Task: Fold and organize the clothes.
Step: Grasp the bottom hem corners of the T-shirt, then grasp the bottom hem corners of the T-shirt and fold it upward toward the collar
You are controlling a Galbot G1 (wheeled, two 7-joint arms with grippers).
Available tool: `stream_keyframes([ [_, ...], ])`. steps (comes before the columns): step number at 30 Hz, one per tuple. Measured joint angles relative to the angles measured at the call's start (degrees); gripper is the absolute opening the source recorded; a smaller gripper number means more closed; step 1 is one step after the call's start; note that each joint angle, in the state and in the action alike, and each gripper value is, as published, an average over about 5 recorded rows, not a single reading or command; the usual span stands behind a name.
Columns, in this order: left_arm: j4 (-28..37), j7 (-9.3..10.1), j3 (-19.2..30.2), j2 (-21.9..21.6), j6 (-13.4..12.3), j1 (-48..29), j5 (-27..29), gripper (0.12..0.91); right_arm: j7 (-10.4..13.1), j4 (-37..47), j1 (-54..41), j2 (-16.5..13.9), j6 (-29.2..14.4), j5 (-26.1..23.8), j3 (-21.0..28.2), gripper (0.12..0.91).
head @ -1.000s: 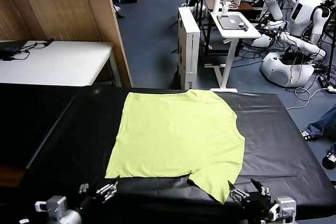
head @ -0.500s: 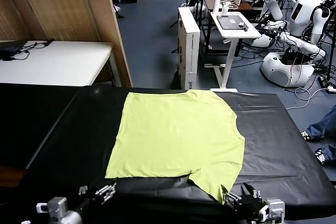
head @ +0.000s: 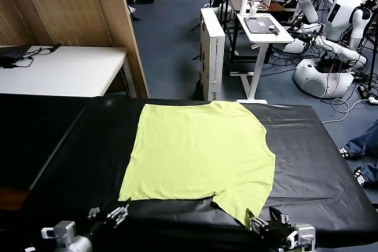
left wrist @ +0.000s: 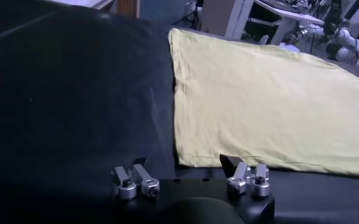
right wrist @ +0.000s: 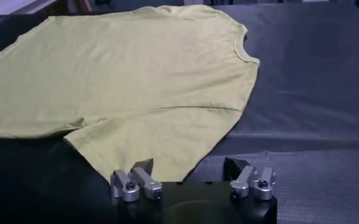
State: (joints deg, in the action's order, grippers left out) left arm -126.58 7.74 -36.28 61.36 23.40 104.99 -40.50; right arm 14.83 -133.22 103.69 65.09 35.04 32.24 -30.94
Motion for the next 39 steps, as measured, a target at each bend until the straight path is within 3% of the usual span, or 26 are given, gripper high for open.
stream_keyframes([
  [5,0.12,-0.55,0.01,-0.13,-0.09,0.04,0.13,0.657,-0.05,0.16,-0.01,0.3,-0.01,-0.08,0.11,0.275],
  [8,0.26,-0.7,0.19,-0.15,-0.1,-0.15,0.23,0.568,-0.09,0.25,-0.15,0.41,-0.03,-0.11,0.21,0.177],
  [15,0.43,-0.97,0.75,-0.12,-0.1,-0.16,0.61,0.241,-0.37,-0.39,0.3,-0.02,1.21,-0.12,-0.59,0.14],
  [18,0.2,-1.0,0.79,-0.11,-0.04,0.07,0.37,0.173,-0.34,-1.75,1.4,-0.56,2.35,0.22,-1.55,0.14],
  [30,-3.96,0.35,-2.76,0.35,0.21,4.61,-0.91,0.146,0.47,-9.08,9.64,-1.47,6.71,1.26,-6.2,0.14],
  [34,-5.97,0.99,-3.94,0.12,-0.12,6.97,-1.03,0.146,-0.26,-9.67,9.94,-1.59,5.2,2.3,-7.18,0.14],
  [39,-7.32,1.25,-4.71,-0.05,-0.35,7.85,-1.11,0.146,-2.91,-9.16,7.62,-2.68,1.47,4.51,-8.08,0.14],
])
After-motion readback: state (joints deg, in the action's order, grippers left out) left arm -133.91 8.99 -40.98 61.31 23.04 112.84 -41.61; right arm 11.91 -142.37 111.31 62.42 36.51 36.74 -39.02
